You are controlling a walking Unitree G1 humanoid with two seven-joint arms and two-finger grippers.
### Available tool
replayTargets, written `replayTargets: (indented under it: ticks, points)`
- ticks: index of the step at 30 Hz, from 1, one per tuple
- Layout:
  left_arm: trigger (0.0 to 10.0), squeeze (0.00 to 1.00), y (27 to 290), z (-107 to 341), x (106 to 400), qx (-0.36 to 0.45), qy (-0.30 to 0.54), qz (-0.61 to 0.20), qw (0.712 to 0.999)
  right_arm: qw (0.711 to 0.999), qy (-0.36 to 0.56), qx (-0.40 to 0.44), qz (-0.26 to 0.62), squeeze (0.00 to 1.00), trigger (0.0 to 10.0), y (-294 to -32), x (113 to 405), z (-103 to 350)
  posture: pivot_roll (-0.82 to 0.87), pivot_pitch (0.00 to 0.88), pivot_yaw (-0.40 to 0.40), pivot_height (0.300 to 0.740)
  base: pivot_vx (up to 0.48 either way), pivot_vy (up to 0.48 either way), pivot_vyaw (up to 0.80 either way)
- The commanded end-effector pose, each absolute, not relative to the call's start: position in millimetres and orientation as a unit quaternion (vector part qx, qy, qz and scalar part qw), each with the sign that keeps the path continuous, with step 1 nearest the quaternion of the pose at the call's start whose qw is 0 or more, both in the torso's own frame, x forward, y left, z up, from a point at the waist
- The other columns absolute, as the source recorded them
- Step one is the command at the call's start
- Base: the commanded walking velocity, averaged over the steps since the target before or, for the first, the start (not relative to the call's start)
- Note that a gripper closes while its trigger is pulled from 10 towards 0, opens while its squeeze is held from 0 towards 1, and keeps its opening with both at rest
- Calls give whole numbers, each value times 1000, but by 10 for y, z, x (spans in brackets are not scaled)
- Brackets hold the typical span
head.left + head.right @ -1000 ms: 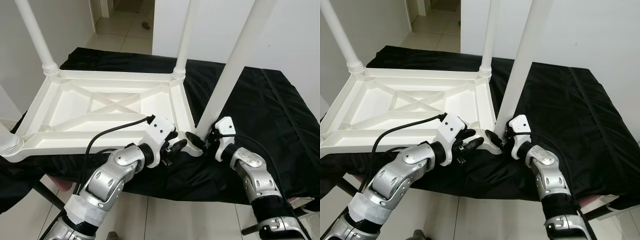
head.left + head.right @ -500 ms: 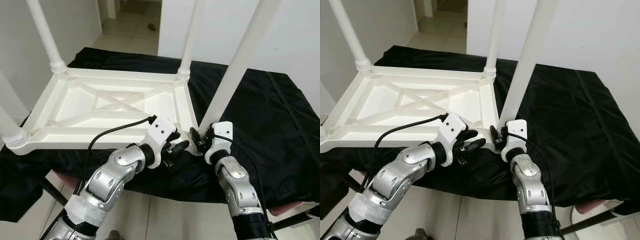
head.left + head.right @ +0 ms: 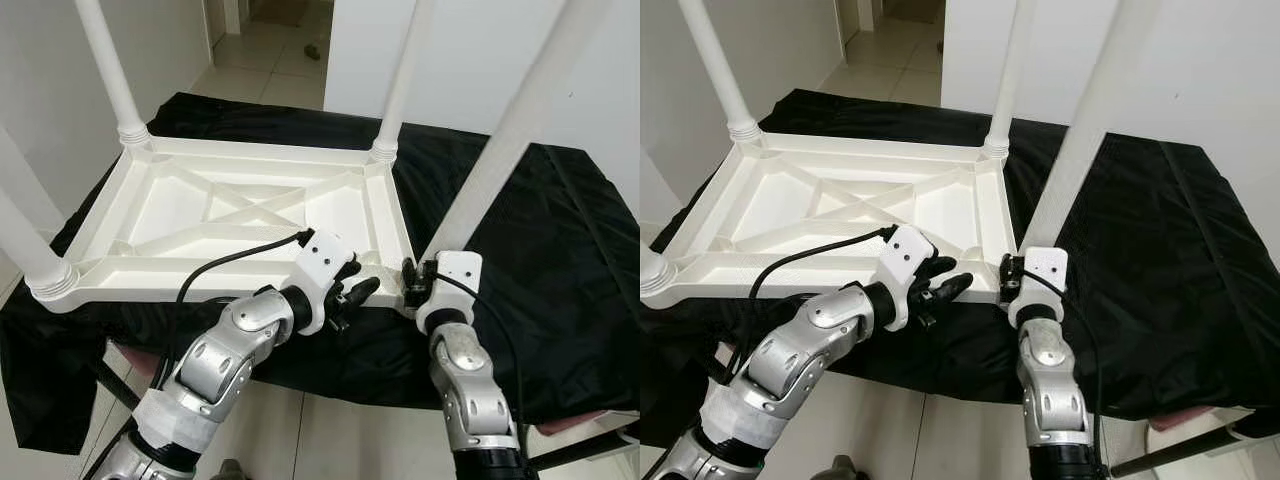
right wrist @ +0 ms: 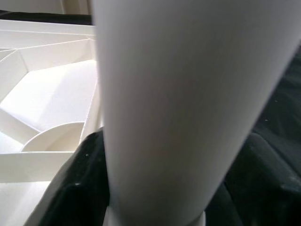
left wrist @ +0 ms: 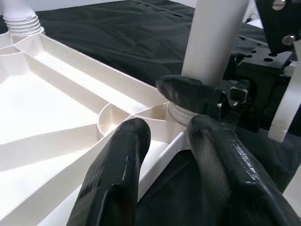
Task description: Building children table
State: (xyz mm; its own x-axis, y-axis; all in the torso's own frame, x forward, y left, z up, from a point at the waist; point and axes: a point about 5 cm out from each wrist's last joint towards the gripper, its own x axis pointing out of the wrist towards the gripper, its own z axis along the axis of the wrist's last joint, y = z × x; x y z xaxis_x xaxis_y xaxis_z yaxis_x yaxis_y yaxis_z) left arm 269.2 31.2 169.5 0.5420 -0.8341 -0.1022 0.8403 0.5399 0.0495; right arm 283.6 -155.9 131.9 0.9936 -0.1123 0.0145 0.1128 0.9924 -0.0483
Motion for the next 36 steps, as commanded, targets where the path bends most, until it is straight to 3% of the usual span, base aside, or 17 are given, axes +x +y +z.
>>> replayTargets:
  ticks: [1, 8, 9, 14, 19, 22, 23, 24, 32, 36]
  points:
    - [10000, 0, 289, 1695, 2689, 48, 35, -497, 866, 997, -10, -26, -73, 1000, 10000, -1656, 2854, 1354, 3, 3, -39, 740, 0, 0, 0]
    - [10000, 0, 289, 1682, 2662, 46, 37, -497, 866, 1000, 8, -19, 23, 1000, 10000, -1804, 3003, 1373, 5, 3, -45, 740, 0, 0, 0]
    - [10000, 0, 291, 1680, 2661, 46, 38, -497, 866, 998, 5, -19, 53, 0, 10000, -1814, 3021, 1397, 5, 3, -45, 740, 0, 0, 0]
    - [10000, 0, 298, 1678, 2664, 47, 38, -496, 866, 986, 6, -56, 159, 0, 10000, -1808, 3064, 1411, 7, 0, -44, 740, 0, 0, 0]
    - [10000, 0, 299, 1680, 2667, 48, 37, -496, 866, 980, 12, -67, 187, 0, 10000, -1804, 3085, 1391, 10, 0, -45, 740, 0, 0, 0]
    - [10000, 0, 305, 1689, 2672, 50, 36, -496, 866, 961, 10, -88, 263, 0, 10000, -1762, 3110, 1362, 19, 0, -42, 740, 0, 0, 0]
    - [10000, 0, 306, 1694, 2670, 50, 35, -496, 866, 953, 11, -88, 291, 0, 2000, -1753, 3113, 1350, 19, 0, -44, 740, 0, 0, 0]
    - [10000, 0, 309, 1697, 2670, 50, 34, -496, 866, 946, 14, -87, 312, 0, 0, -1748, 3110, 1334, 19, 0, -43, 740, 0, 0, 0]
    - [10000, 0, 299, 1708, 2675, 51, 32, -497, 865, 931, 14, -69, 357, 0, 0, -1796, 3089, 1308, 19, 0, -43, 740, 0, 0, 0]
    - [10000, 0, 290, 1712, 2678, 51, 30, -499, 865, 939, 11, -59, 340, 0, 0, -1840, 3094, 1321, 13, 0, -44, 740, 0, 0, 0]
